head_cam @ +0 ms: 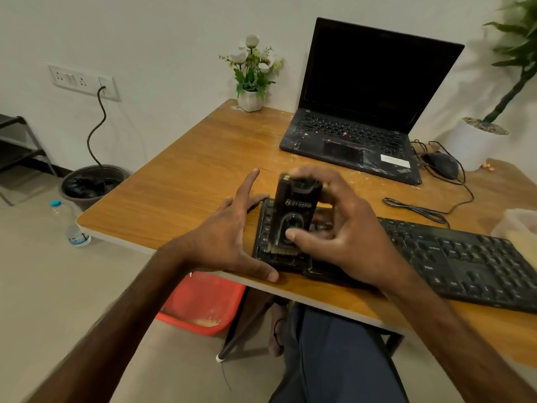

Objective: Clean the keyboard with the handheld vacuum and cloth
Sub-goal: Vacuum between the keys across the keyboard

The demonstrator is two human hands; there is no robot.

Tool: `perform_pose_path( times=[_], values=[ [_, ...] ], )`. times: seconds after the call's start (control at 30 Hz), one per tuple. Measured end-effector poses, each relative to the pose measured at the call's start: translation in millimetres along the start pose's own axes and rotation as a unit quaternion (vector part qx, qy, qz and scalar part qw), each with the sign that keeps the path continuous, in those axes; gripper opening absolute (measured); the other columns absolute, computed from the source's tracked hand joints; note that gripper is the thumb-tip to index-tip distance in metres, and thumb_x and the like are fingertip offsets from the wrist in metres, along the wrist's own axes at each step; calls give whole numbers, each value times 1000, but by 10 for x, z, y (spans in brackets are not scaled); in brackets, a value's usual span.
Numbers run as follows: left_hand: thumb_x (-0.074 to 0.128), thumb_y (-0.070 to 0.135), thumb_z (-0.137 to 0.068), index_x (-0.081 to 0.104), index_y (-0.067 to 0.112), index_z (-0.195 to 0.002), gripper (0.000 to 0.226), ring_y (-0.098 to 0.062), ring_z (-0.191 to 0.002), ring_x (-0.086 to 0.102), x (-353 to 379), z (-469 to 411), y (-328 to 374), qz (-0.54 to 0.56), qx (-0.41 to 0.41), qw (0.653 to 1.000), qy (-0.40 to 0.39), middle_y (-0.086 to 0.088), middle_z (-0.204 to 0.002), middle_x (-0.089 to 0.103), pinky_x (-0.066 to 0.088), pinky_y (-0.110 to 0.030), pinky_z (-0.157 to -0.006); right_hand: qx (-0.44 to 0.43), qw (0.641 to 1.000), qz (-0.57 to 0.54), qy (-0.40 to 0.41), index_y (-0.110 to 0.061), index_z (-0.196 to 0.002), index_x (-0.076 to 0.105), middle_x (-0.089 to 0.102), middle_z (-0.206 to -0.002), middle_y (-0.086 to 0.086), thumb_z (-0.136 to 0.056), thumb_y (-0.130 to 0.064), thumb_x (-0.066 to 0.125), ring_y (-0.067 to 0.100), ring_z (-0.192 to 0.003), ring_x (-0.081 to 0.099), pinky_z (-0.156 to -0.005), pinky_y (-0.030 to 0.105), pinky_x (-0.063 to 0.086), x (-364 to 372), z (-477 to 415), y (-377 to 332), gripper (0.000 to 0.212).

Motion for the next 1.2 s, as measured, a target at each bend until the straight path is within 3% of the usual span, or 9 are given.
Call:
perform_pose_path(
  times=[0.17,0.27,0.43,0.53,0.63,0.73,0.83,1.03,1.2],
  values=[
    [84,78,-44,-28,49,-148,156,-7,-148,24,6,-9,21,-38,7,999,12,17,-161,26,16,-49,-125,-24,965,252,66,-36,-141,40,56,-128,-7,-84,-19,76,4,-101,60,-77,16,58,-254,-41,163,70],
    [82,78,-44,-28,47,-149,155,-1,-147,20,5,4,31,-49,8,999,14,17,-161,24,13,-49,-125,31,971,198,130,-36,-140,41,54,-123,-11,-83,-15,77,10,-98,66,-66,19,60,-410,-65,250,70],
    [84,76,-47,-28,50,-147,152,-2,-148,21,16,-12,36,-42,19,999,14,28,-154,24,15,-49,-125,-57,982,181,13,-40,-140,37,57,-131,-5,-86,-22,75,8,-105,63,-76,17,58,57,91,75,69],
    [83,79,-45,-27,52,-147,152,-4,-148,24,20,-6,39,-38,18,999,16,19,-159,25,16,-49,-125,-40,960,265,85,-32,-143,37,59,-131,2,-86,-19,74,10,-106,61,-78,24,61,-167,-109,218,69],
    [82,82,-42,-27,53,-146,153,-7,-149,23,18,-1,33,-37,14,999,15,16,-161,24,16,-50,-125,18,969,191,154,-25,-142,42,54,-126,-13,-84,-12,77,13,-107,63,-74,30,62,-374,-231,297,69],
    [86,75,-46,-22,44,-152,155,-7,-148,26,12,-3,40,-27,19,999,17,22,-159,26,22,-52,-123,-16,997,62,53,-25,-138,45,53,-126,-16,-82,-9,78,12,-110,64,-73,27,61,-68,-193,125,68],
    [93,64,-49,-4,30,-158,150,-1,-142,30,10,-16,49,-30,29,999,28,21,-154,29,35,-45,-118,-61,990,115,-51,-24,-141,45,56,-132,-6,-85,-12,76,10,-105,64,-75,25,60,187,-201,49,65],
    [93,69,-38,-23,56,-147,160,-7,-147,28,18,2,3,0,7,1000,30,21,-157,29,30,-48,-120,-21,969,245,36,-30,-144,41,57,-132,4,-87,-16,73,14,-108,61,-78,33,61,-152,-595,372,67],
    [96,64,-42,-18,50,-152,158,-8,-145,33,8,-15,26,6,23,999,40,18,-157,31,38,-47,-116,-59,989,132,44,-27,-139,44,55,-129,-8,-86,-13,75,6,-109,61,-77,18,58,70,-449,190,63]
  ],
)
Point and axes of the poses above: each hand's wrist, its own z-axis away from the middle knuckle, its own x-axis out of the palm, y = z × x, the point moved 3 cm from there along -z, towards the middle knuckle
